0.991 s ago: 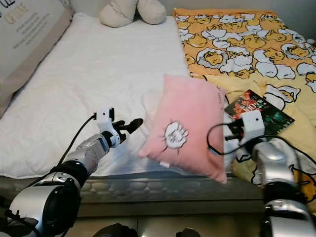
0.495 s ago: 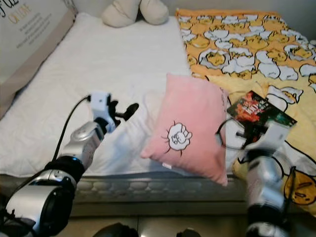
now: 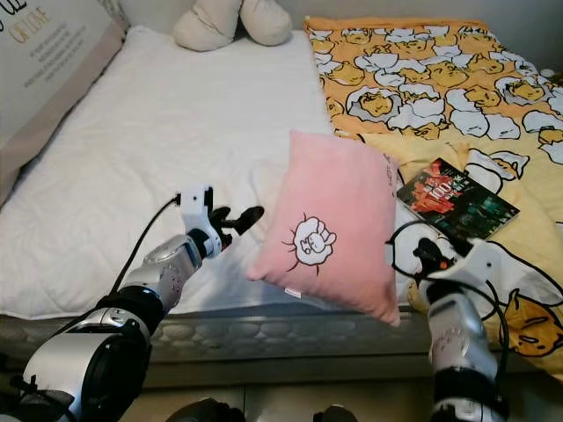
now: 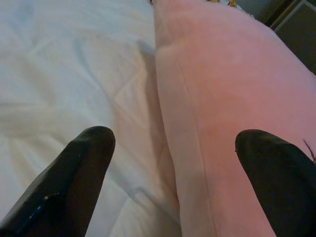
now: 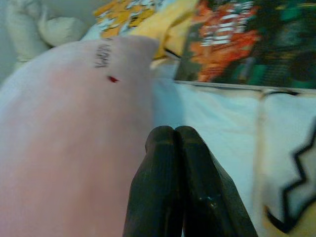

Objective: Clean up the room

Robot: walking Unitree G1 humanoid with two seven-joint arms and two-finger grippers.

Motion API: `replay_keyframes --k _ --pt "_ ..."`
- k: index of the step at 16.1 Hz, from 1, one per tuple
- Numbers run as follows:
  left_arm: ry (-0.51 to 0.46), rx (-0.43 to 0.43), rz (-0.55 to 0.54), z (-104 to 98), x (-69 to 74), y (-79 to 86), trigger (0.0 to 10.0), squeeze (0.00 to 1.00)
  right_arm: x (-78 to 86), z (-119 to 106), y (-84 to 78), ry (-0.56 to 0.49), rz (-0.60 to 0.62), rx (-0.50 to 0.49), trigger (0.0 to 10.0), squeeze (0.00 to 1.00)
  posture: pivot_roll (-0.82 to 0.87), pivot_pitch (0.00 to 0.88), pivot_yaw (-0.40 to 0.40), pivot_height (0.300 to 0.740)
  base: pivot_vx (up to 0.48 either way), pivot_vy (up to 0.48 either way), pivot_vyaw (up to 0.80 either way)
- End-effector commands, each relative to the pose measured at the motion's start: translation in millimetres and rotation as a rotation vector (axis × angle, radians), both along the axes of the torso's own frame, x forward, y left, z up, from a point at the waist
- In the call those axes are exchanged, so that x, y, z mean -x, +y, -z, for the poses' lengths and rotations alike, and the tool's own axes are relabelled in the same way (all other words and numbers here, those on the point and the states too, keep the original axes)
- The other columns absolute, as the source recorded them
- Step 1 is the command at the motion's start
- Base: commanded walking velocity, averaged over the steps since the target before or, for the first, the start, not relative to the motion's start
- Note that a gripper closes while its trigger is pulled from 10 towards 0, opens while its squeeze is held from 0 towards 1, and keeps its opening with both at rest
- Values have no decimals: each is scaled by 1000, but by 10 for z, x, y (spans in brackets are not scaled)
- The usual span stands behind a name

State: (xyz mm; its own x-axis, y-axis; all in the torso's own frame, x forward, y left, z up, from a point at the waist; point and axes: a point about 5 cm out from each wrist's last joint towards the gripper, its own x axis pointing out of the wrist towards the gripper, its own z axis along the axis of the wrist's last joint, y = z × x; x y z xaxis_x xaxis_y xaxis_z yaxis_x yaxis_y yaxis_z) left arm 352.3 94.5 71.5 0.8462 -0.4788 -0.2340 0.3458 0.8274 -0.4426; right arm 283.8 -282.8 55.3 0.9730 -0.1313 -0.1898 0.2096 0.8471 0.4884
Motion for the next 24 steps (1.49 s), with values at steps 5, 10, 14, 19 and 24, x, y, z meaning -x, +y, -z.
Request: replay_keyframes --k 5,10,14,19,24 --pt "66 52 -9 -12 -25 -37 10000 0 -155 -44 56 22 -107 23 10000 0 -167 0 81 706 0 0 0" --pt "101 115 19 -20 -18 -102 10000 0 -132 35 78 44 -102 -49 10000 0 -162 0 78 706 0 0 0" --pt "150 202 97 2 37 -231 10000 0 -67 169 102 85 -93 -55 10000 0 -170 0 90 706 0 0 0" --pt "148 147 155 20 83 -401 10000 0 -196 144 263 66 -91 -57 10000 0 -172 0 94 706 0 0 0" --pt "222 144 189 124 194 -568 10000 0 -332 110 498 50 -126 -102 10000 0 -170 0 94 706 0 0 0"
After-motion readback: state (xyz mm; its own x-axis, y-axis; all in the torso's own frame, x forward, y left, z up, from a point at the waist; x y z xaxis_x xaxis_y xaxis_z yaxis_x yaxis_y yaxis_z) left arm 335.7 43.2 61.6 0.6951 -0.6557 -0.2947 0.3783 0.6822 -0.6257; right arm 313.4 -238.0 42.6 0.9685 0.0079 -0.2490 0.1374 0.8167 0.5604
